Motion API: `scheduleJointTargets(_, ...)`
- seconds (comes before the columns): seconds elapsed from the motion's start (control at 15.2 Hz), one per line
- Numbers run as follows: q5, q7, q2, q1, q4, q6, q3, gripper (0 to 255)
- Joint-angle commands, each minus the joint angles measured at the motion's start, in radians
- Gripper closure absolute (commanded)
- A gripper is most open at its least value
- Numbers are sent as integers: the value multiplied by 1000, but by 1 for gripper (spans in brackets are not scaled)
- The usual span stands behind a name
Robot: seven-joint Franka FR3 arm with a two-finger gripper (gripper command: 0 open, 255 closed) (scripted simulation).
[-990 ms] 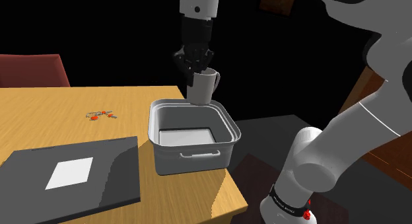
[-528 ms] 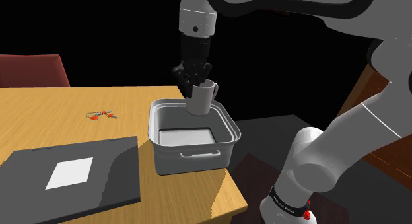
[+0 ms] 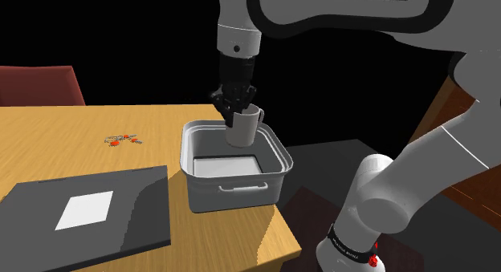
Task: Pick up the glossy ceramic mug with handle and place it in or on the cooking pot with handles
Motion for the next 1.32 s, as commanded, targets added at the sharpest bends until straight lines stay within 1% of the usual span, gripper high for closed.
scheduleJointTargets(0.0,0,0,0,0,0,0,0,255)
scheduleJointTargets(0.13,0,0,0,0,0,0,0,255)
scheduleJointTargets(0.2,0,0,0,0,0,0,0,0)
scheduleJointTargets(0.53,0,0,0,0,0,0,0,0)
scheduleJointTargets(0.79,-8,7,32,-5,156,-124,0,0)
scheduleJointTargets(1.25,-8,7,32,-5,156,-124,0,0)
